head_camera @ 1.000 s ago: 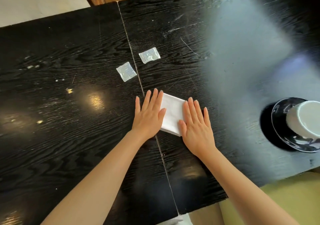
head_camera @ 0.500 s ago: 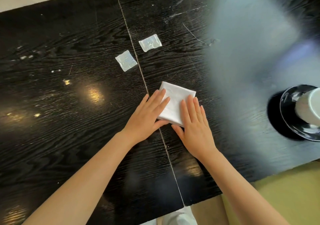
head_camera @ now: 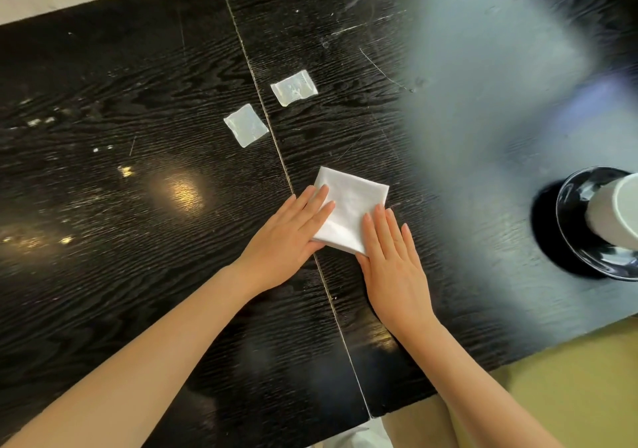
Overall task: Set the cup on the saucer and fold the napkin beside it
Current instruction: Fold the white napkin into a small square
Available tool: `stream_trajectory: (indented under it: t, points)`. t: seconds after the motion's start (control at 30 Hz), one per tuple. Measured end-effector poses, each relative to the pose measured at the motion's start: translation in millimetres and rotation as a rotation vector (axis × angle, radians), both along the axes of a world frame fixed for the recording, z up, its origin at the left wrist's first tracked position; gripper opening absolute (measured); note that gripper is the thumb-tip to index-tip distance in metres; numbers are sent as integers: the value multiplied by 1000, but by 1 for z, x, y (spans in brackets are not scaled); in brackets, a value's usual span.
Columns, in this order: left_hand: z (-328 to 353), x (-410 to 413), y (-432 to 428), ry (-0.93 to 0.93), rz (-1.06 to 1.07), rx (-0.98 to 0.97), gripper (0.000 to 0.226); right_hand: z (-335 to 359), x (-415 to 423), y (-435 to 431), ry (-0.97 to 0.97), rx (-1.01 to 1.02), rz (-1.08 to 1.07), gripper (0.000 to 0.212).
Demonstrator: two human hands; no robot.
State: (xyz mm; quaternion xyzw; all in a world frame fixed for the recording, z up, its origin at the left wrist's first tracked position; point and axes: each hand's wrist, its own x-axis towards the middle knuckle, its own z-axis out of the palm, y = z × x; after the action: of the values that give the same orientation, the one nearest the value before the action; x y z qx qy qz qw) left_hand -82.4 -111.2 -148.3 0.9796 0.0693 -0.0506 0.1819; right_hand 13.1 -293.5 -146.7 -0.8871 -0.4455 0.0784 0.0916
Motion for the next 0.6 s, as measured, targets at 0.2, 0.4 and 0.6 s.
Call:
stream_trajectory:
  t: [0.2,0.4,0.6]
  points:
    - [48,39,-6,-21,790,-835,79,-2,-2,-1,9,-14,-18,57]
    - [56,76,-1,159,805,-1018,21,3,0,-4,76,13,16,61]
    - [91,61,-16,-45,706,-1174,10,59,13,13,825,657,-548,53]
